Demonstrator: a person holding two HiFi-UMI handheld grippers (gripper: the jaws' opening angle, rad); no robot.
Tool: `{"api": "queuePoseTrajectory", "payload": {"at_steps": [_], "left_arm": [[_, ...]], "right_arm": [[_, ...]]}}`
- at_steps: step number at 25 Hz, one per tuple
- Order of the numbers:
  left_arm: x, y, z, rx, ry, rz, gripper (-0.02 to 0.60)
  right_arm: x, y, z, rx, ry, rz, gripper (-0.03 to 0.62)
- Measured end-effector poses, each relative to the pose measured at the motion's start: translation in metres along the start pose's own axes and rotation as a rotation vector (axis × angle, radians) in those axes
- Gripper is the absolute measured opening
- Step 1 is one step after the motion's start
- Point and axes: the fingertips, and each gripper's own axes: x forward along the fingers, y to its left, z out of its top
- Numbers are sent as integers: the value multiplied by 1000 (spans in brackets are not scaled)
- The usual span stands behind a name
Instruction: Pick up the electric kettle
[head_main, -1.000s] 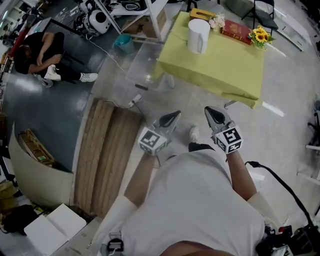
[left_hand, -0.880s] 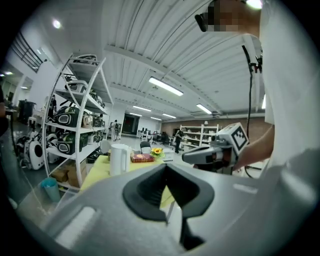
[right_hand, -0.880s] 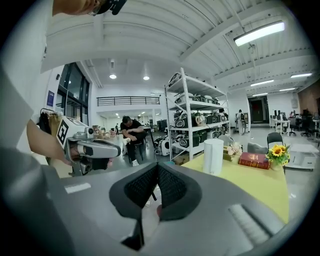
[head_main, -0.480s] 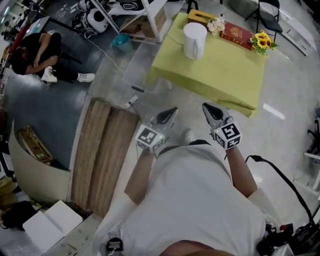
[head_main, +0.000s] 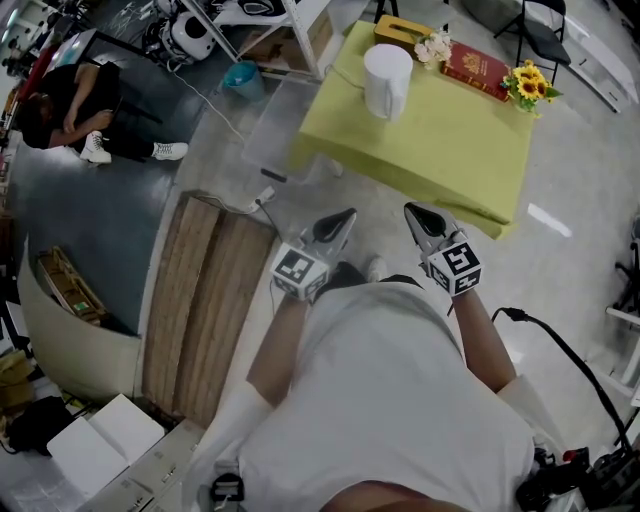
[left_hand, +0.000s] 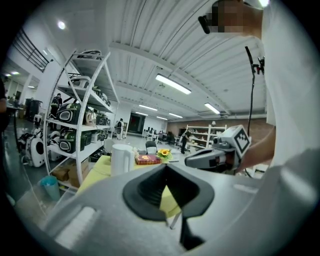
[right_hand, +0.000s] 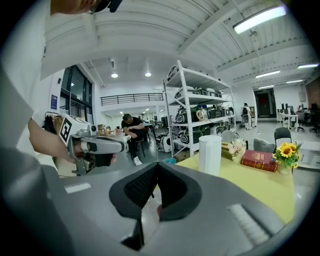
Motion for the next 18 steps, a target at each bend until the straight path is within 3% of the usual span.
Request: {"api": "queuePoseTrajectory", "payload": {"at_steps": [8, 18], "left_arm": [[14, 26, 11, 3, 4, -7, 2], [45, 78, 18, 13, 6, -64, 2]], "right_arm": [[14, -15, 10, 0, 0, 4, 3], [49, -47, 24, 33, -19, -66, 3]]}}
